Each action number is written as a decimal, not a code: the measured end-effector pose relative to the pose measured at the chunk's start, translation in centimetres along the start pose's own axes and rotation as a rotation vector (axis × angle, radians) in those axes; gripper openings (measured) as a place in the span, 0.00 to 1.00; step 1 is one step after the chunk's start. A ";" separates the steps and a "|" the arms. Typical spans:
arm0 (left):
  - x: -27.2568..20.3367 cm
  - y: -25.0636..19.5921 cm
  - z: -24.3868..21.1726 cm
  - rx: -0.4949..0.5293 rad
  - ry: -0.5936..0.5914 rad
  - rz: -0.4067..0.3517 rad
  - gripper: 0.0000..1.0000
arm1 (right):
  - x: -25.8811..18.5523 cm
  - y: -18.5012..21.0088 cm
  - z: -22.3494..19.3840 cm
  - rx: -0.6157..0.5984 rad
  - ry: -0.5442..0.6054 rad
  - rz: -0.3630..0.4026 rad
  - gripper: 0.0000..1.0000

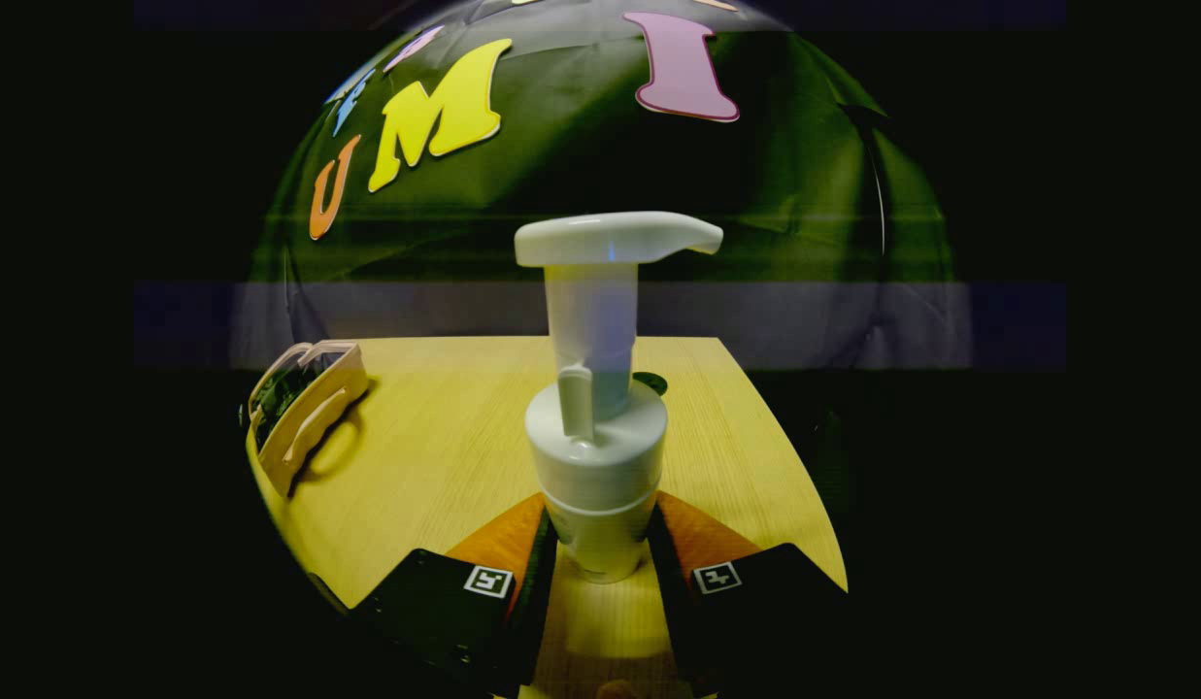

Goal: First open the suitcase, pack the skin care products into it, and then close the suitcase.

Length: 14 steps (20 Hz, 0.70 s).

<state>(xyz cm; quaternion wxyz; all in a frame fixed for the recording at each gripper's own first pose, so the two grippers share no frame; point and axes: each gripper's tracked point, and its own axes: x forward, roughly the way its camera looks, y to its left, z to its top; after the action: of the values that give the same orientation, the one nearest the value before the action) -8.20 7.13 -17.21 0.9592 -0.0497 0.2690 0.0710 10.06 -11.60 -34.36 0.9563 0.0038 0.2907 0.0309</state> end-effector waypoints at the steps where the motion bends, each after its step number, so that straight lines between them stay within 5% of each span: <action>1: 0.2 0.6 0.1 0.005 -0.001 -0.009 0.48 | -0.6 0.2 0.2 -0.012 0.004 0.000 0.48; 9: 4.9 7.5 2.3 0.062 0.032 -0.129 0.48 | -10.7 7.1 7.8 -0.022 -0.056 0.064 0.47; 14: 10.2 11.2 0.8 0.130 0.198 -0.268 0.54 | -15.1 15.5 8.5 0.036 0.026 0.206 0.47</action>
<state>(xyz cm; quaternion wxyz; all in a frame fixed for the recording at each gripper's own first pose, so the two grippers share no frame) -0.97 19.40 -22.56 0.9301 -0.0296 0.3573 -0.0802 1.36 3.07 -18.49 0.9440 0.0504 0.3016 0.1239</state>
